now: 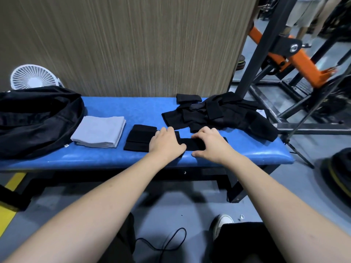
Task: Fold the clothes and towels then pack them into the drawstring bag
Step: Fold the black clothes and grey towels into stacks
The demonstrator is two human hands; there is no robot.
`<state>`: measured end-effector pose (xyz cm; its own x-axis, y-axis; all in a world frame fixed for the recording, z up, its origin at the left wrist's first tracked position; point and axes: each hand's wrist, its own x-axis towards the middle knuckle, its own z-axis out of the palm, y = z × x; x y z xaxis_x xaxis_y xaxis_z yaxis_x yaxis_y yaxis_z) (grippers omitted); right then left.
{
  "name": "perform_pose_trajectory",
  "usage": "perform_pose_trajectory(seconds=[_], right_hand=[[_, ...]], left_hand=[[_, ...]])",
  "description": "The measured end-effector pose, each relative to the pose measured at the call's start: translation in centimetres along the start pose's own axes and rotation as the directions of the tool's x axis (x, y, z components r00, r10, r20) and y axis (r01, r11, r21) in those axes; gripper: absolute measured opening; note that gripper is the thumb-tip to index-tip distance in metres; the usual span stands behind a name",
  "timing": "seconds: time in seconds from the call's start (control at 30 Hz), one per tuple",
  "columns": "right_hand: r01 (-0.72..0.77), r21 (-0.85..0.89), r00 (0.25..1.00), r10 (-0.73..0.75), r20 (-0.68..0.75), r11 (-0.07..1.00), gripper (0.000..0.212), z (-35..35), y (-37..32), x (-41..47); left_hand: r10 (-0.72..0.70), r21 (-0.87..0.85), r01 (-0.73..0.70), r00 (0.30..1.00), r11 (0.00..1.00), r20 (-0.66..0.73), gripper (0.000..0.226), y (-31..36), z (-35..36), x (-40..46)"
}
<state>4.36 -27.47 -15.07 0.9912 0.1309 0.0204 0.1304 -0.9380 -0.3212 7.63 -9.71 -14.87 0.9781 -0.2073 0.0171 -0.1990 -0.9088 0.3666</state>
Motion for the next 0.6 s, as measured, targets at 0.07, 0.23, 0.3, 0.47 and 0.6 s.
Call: perform_pose_trajectory(seconds=[0.07,0.23,0.3,0.47,0.6], right_hand=[[-0.002,-0.002,1.0,0.002,-0.011,1.0,0.067,0.0,-0.1,0.2],[-0.005,0.03,0.999,0.007,-0.049,1.0,0.062,0.4,-0.2,0.5],[0.001,0.011,0.998,-0.001,-0.056,1.0,0.061,0.6,-0.6,0.6],[0.028,0.044,0.996,-0.024,-0.091,0.999,0.059,1.0,-2.0,0.8],[0.03,0.105,0.983,-0.01,-0.182,0.994,0.062,0.6,-2.2,0.8]], left_hand=[[-0.002,0.001,0.002,1.0,1.0,0.012,0.037,0.3,-0.1,0.2],[0.001,-0.017,-0.001,1.0,1.0,-0.006,0.022,0.6,-0.8,0.3],[-0.034,-0.109,0.033,0.999,0.993,-0.005,0.017,0.5,-1.1,0.3],[-0.06,-0.624,0.08,0.997,0.777,0.053,0.01,0.3,-2.4,-0.2],[-0.065,-0.813,0.143,0.99,0.565,0.129,0.013,-0.8,-3.3,-0.1]])
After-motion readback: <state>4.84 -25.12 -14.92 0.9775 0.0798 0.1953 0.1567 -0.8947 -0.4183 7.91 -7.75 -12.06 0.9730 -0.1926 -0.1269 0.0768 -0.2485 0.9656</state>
